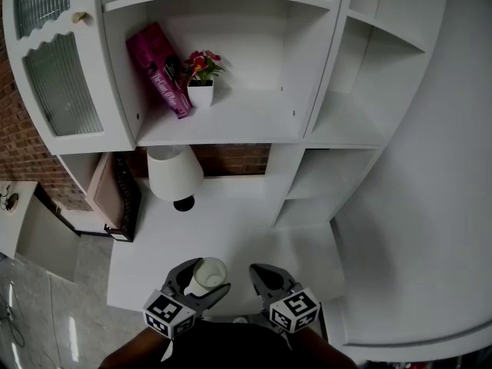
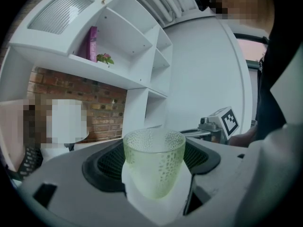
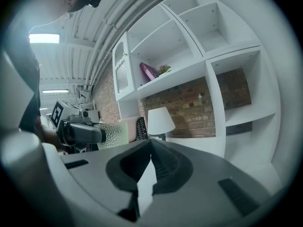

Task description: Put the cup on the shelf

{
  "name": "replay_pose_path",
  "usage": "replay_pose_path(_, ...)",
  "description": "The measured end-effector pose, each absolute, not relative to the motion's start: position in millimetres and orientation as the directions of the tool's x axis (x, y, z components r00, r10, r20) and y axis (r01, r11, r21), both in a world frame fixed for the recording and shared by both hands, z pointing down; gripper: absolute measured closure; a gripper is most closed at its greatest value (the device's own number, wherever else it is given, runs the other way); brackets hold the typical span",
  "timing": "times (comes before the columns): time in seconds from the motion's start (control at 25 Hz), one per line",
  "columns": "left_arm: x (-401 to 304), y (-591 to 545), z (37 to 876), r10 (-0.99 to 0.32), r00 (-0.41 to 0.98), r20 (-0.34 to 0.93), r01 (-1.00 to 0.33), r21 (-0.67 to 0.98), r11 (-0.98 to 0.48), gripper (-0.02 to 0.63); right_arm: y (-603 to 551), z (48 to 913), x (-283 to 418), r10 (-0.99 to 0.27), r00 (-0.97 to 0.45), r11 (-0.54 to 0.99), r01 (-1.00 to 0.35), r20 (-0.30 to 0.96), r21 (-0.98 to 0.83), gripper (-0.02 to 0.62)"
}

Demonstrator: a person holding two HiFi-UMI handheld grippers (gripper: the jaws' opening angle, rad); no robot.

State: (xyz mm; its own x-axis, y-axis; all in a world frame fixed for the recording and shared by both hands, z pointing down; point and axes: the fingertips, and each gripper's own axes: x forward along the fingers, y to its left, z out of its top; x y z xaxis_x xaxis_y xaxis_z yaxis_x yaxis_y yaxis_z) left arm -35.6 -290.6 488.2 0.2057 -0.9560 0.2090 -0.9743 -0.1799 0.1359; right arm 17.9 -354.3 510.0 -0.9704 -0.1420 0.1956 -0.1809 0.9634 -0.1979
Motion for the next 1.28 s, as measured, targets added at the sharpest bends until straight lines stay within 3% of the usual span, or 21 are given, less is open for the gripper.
replay_pose_path(0.4,-57,-299,459,-0.967,0.179,0.180,-0.981,0.105,-0.162,0.229,-346,515,20,-0.128,-0.972,0.962,-0.170,0.195,-0.215,0.591)
replay_pose_path(1.28,-112,-375,290,-0.981,0.193,0.019,-0.981,-0.036,-0.193,0.229,-353,516,19,-0.135,-0.972,0.963,-0.175,0.193,-0.206,0.591)
